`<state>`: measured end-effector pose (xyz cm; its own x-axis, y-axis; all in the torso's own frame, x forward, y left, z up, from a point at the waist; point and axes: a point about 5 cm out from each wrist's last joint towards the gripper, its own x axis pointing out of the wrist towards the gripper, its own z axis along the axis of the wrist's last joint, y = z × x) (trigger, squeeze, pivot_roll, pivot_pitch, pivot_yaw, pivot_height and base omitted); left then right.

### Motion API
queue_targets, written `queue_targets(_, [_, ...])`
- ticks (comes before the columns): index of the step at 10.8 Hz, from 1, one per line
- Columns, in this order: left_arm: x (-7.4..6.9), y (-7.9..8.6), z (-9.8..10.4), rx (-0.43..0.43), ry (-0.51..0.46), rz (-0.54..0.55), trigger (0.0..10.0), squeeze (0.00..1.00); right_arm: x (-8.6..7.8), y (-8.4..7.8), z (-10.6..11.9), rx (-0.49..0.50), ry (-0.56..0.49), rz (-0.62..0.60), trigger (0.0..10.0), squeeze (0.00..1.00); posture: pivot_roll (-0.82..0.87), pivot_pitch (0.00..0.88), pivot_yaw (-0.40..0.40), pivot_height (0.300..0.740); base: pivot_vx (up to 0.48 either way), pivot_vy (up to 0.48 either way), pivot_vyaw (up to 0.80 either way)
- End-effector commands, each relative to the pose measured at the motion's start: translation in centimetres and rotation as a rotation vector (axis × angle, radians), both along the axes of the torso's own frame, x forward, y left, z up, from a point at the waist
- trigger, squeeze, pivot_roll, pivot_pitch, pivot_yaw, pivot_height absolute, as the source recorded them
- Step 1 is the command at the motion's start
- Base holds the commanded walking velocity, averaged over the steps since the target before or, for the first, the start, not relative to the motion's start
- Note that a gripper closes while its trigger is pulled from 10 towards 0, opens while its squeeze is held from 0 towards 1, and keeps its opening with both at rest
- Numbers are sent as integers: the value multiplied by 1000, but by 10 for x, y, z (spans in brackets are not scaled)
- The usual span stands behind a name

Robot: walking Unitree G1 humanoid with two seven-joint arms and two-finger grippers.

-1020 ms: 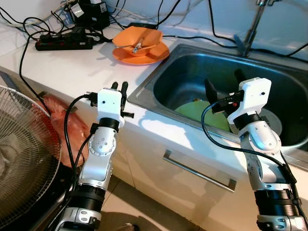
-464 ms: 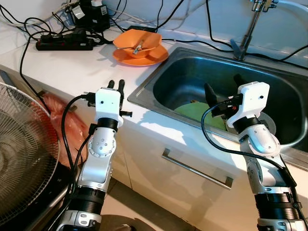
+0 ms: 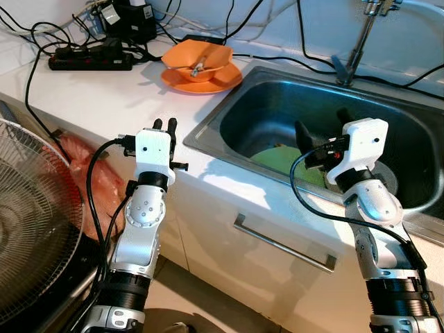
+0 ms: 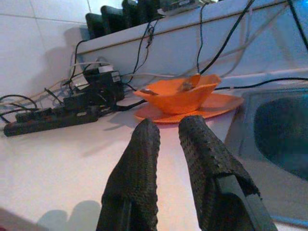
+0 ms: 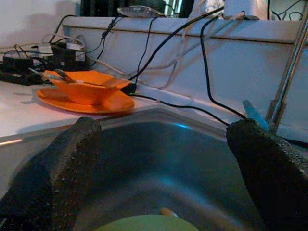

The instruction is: Kitchen organization

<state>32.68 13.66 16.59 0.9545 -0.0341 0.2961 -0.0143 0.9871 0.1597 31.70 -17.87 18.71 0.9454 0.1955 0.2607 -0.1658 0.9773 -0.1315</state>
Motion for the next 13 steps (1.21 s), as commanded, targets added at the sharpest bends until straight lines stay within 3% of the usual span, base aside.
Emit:
queue_targets(1, [0, 5, 3, -3, -4, 23, 10000, 0, 1, 1, 1, 10, 3, -8, 10000, 0, -23, 90, 24, 740, 0, 330, 0])
queue_targets(7, [2, 12, 6, 33, 11, 14, 10000, 0, 1, 6, -13, 61, 44, -31, 10000, 0, 0, 95, 74, 740, 0, 330, 0])
queue_targets(9, [1, 13, 5, 44, 19, 5, 10000, 0, -1, 8, -18, 70, 59, -38, 10000, 0, 2, 102, 91, 740, 0, 328, -800])
queue_targets(11, [0, 13, 5, 52, 25, -3, 10000, 0, -2, 9, -21, 76, 66, -49, 10000, 0, 2, 102, 101, 740, 0, 332, 0])
queue_targets(13, [2, 11, 6, 54, 27, -9, 10000, 0, -2, 11, -20, 76, 62, -47, 10000, 0, -6, 101, 100, 740, 0, 0, 0])
